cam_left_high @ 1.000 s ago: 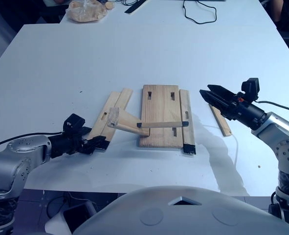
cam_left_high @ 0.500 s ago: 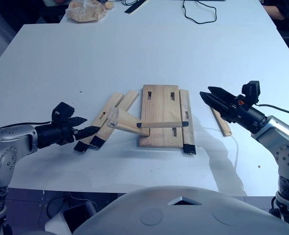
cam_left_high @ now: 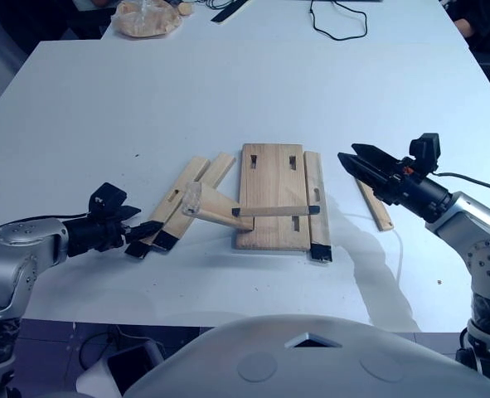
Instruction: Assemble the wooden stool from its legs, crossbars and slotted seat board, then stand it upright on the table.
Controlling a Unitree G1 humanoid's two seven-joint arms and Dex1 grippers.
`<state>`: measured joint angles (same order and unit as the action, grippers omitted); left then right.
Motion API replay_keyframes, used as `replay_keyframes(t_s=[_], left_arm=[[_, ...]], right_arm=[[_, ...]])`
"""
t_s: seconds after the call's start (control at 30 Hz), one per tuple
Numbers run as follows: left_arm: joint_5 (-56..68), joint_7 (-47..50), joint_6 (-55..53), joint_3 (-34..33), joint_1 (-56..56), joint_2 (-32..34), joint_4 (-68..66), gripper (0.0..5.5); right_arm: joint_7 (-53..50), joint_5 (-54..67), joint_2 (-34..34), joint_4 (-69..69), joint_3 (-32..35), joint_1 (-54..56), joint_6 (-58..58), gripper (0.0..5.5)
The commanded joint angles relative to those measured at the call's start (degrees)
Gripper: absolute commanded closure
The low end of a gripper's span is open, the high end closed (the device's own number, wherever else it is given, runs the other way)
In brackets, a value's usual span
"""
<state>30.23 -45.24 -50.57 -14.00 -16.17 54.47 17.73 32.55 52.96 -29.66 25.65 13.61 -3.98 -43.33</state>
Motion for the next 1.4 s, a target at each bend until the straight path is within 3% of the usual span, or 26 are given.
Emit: replay_keyframes(t_s=[0.03,0.8,1.23,1.4], left_arm=[[-3.63,-0.12,2.19,1.48,-0.08,0.67,-5.63,1.77],[-3.07,-2.87,2.99,2.8,5.46,0.78,-6.47,1.77],[2.64,-3.07,-3.35,-2.79,10.55,-0.24,-8.07,1.77],[-1.8,-4.01,1.76,-1.07,9.76,2.19,-10.02,1.77]], right_arm=[[0.44,0.13,-0.89,-0.37,-0.22,0.73,-0.82,2.55],[-0.22,-0.15,-0.09,0.02,-0.47,0.43,-0.55,2.55],[-0.1,-0.79,-0.27,0.17,-0.5,-0.02,-0.26,2.55],[-0.23,-0.78,-0.12,0.49,-0.46,-0.41,-0.18,2.55]])
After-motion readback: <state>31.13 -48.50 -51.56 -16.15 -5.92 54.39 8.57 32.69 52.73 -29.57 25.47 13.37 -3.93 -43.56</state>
